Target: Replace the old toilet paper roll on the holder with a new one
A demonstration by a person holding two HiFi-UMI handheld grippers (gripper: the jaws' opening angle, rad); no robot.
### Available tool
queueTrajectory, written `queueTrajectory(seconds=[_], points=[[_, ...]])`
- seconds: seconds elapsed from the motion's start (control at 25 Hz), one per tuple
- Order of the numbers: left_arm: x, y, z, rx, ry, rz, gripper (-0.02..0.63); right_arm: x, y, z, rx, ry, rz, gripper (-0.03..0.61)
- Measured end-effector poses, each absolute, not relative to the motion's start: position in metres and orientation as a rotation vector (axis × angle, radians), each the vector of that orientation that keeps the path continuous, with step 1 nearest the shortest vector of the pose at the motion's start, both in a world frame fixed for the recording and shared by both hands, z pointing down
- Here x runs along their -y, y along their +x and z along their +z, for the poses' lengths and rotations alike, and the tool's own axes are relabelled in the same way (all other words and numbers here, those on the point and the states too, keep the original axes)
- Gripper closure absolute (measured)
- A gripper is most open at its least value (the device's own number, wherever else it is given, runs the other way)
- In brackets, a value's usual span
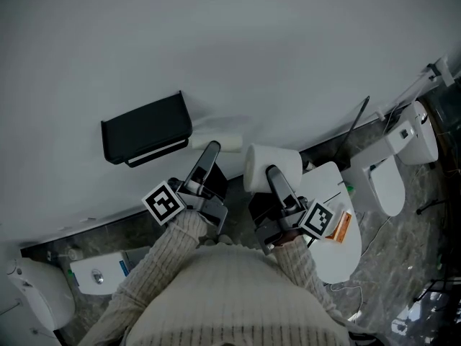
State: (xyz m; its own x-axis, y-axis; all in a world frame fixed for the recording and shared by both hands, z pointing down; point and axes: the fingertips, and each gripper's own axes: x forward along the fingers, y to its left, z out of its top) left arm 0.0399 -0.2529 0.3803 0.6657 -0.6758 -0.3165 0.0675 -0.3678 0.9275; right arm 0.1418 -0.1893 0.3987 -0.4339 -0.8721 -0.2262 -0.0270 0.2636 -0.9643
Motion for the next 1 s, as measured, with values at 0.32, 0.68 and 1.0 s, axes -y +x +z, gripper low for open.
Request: queueTrajectory(seconds=[0.32,0.68,1.0], points=[[0.224,0.024,0.389,0.483,1.766,-0.838,0.453,0.178,0.131,0.400,-1.695,-0.846,-1.254,0.078],[0.203,-0.021,0.403,0.545,1.740,-0.874,0.453,0.185,0.098,0.405,-1.737,-0.822,-1.274,0.078],[0.204,-0.030,0.400,0.629,1.733,-0.924,0.453,0.215,0.090,0.395,-1.804,-0.746,-1.316,0.078]])
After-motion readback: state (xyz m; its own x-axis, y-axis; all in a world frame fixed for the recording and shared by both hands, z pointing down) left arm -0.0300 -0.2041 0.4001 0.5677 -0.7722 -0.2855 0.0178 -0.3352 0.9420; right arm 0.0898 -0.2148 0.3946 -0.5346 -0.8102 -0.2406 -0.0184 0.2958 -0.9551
